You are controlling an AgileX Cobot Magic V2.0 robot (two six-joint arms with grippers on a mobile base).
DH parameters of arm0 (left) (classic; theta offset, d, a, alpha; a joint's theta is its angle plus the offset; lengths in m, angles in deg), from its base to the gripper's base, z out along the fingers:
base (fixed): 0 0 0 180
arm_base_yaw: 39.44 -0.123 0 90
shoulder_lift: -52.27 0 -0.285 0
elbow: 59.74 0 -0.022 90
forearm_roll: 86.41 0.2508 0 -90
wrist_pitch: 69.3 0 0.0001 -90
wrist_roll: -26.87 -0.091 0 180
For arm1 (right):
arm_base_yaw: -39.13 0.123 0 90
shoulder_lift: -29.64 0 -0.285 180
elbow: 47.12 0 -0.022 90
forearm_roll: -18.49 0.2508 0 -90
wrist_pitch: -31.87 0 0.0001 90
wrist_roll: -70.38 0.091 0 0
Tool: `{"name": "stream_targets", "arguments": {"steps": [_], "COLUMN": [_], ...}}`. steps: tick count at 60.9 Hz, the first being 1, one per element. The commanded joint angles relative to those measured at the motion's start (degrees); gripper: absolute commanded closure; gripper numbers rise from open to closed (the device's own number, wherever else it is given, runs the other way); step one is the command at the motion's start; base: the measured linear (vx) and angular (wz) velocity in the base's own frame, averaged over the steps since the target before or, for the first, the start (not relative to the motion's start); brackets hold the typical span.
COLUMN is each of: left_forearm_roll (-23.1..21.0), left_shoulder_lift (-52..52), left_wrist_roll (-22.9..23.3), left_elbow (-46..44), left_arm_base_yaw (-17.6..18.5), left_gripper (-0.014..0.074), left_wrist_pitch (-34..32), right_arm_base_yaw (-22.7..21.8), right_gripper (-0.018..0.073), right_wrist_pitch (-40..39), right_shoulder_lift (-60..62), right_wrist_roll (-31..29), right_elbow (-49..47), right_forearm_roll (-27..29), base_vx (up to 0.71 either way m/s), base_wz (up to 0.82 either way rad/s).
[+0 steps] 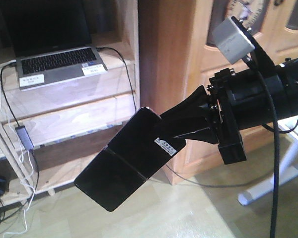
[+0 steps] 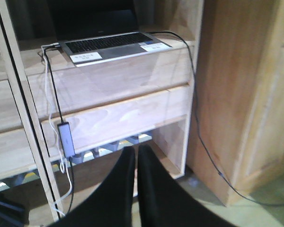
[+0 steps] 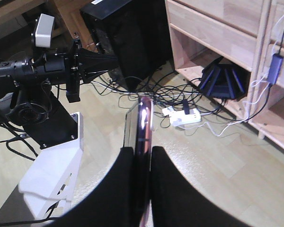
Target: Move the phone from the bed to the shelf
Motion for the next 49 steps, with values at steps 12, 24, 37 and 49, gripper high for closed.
{"name": "stream_targets", "arguments": {"steps": [12, 24, 37, 49], "left_forearm_roll": [-0.55, -0.55, -0.55, -0.55], "left_shoulder_lift": [-0.38, -0.38, -0.38, -0.38], "left_wrist_roll": [0.22, 0.22, 0.22, 0.22], "left_elbow": [0.13, 0.13, 0.13, 0.13], "left_arm_base_yaw": [0.26, 0.26, 0.26, 0.26], "left_gripper": [0.0596, 0.0596, 0.0596, 0.0596], "left_wrist_pitch": [-4.18, -4.18, -4.18, -4.18], "right_arm_base_yaw": [-0.05, -0.05, -0.05, -0.05], "right_gripper": [0.0561, 0.0561, 0.0561, 0.0561], "right_wrist_pitch": [3.53, 3.53, 3.53, 3.53], "right_shoulder_lift": [1.65, 1.65, 1.65, 1.65], "right_wrist_roll": [-0.39, -0.39, -0.39, -0.39], "right_elbow": [-1.48, -1.48, -1.48, -1.48], "right_forearm_roll": [5.39, 5.39, 5.39, 5.39], "base_vx": [0.35, 0.31, 0.28, 0.25], "base_wz": [0.19, 0.28, 0.36, 0.35]}}
